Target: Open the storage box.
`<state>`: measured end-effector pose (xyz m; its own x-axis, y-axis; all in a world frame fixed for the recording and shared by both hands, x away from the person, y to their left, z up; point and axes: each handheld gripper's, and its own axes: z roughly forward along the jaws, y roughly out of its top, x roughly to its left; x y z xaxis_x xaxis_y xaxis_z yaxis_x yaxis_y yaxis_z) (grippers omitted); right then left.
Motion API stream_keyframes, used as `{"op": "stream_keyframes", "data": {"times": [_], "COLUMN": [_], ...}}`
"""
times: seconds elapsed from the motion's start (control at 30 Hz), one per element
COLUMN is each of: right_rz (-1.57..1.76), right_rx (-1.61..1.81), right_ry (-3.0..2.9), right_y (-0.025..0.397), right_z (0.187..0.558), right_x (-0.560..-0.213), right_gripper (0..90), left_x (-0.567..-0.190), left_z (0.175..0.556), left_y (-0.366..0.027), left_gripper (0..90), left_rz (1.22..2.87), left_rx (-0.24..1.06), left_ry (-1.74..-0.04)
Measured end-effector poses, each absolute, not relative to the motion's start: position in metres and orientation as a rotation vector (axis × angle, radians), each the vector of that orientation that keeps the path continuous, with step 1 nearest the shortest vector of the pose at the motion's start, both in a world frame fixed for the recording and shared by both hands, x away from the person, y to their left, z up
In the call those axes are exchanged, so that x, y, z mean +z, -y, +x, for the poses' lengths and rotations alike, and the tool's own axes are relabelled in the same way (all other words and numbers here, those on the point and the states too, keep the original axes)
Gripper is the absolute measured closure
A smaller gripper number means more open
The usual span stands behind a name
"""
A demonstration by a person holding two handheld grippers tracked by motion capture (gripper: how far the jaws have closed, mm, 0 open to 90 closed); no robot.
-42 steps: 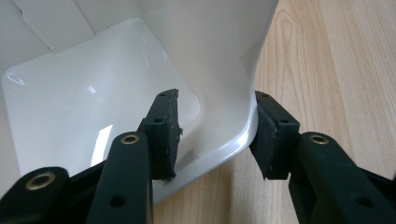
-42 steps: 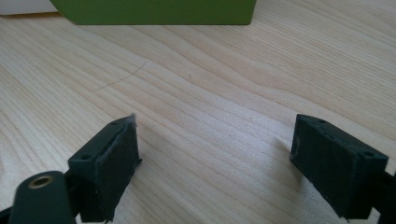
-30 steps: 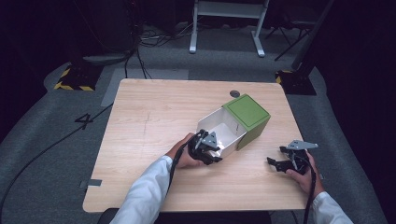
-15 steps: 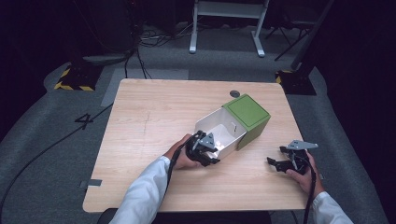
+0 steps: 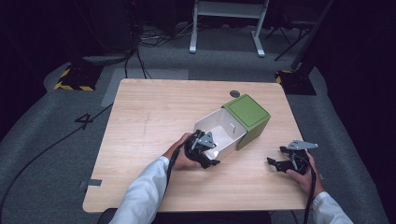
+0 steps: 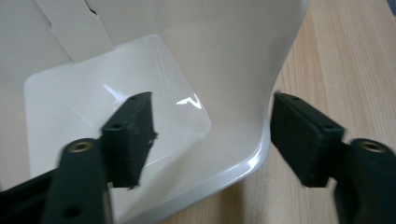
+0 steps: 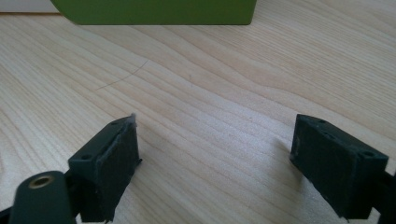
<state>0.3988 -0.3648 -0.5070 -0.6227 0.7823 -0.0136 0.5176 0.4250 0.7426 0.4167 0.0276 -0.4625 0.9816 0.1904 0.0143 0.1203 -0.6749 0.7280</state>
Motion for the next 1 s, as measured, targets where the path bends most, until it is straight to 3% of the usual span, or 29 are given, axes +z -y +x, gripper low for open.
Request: {"op": "stream_keyframes", "data": {"times": [0.03, 0.07, 0.4, 1.0], "right_rz": [1.113, 1.113, 1.113, 1.113], "right_rx": [1.026, 1.026, 1.026, 1.026], "right_ry": [-2.326, -2.326, -2.326, -2.326], "right_y": [0.365, 0.365, 0.365, 0.365], "right_z": [0.399, 0.399, 0.399, 0.399], "right_x": [-0.507, -0.507, -0.507, -0.507], "right_gripper": [15.2, 15.2, 15.2, 15.2], "left_x": [-0.459, -0.459, -0.435, -0.426], "left_z": [0.415, 0.415, 0.399, 0.374], "left_y": [-0.029, -0.029, -0.046, -0.117], "left_gripper": [17.7, 15.1, 16.0, 16.4], "left_rz": [2.308, 2.308, 2.234, 2.203], "left_rx": [0.152, 0.152, 0.267, 0.5], "left_ry": [-0.249, -0.249, -0.277, -0.461]}}
